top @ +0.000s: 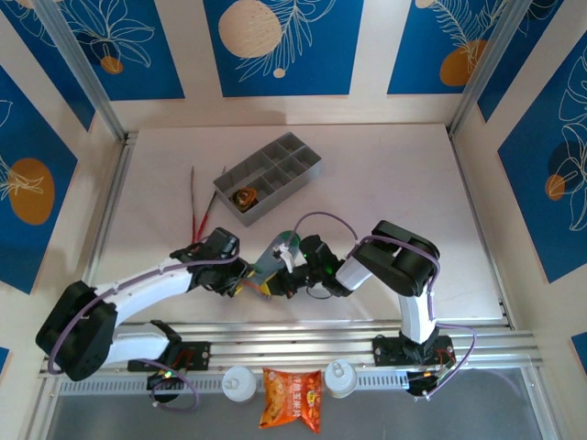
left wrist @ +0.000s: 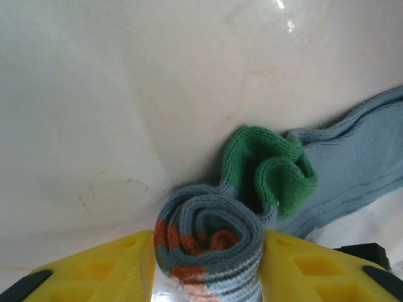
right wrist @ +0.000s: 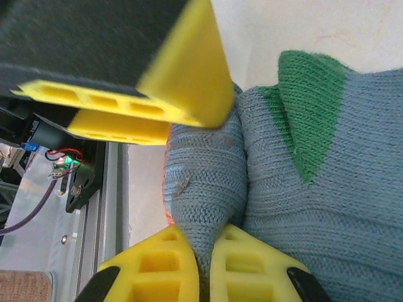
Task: Roll the socks
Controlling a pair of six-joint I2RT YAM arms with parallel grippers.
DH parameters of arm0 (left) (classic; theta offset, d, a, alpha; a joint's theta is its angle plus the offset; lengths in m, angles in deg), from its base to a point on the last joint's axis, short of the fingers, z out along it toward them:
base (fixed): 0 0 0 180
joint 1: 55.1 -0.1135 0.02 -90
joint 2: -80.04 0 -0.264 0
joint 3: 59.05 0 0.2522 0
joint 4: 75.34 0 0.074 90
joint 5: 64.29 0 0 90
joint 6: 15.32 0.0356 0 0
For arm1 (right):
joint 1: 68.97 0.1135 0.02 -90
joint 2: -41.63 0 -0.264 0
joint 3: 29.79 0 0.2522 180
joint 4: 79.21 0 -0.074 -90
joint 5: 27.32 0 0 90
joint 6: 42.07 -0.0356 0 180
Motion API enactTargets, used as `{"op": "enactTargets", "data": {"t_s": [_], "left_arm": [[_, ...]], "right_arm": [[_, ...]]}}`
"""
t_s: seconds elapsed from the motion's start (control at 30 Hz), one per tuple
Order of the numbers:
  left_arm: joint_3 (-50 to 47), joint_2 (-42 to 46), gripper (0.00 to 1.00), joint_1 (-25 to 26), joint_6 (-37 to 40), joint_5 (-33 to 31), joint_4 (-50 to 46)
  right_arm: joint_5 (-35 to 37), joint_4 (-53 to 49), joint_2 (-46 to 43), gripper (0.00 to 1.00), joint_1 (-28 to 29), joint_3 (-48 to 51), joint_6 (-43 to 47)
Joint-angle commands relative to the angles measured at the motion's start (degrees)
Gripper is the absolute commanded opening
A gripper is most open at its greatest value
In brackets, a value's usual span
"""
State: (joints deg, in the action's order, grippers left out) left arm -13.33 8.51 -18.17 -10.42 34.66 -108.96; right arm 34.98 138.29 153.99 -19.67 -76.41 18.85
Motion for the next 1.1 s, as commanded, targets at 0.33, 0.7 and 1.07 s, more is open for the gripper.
{"op": "enactTargets", "data": {"t_s": [0.33, 0.7, 1.07], "left_arm": [[2.5, -12.5, 0.01, 4.9, 1.6, 1.9, -7.0], [8.1, -17.5, 0.0, 5.5, -6.6, -0.4, -26.5], [19.6, -28.9, 0.0, 6.8, -6.9, -1.9, -31.6]], "right_arm": [[6.2, -35.1, 6.3, 0.0, -1.2, 0.1, 4.7], [35.5, -41.7, -18.8, 0.49, 14.0, -1.2, 28.8], [60.7, -48.8, -26.6, 0.61, 25.8, -4.3, 38.2]]}}
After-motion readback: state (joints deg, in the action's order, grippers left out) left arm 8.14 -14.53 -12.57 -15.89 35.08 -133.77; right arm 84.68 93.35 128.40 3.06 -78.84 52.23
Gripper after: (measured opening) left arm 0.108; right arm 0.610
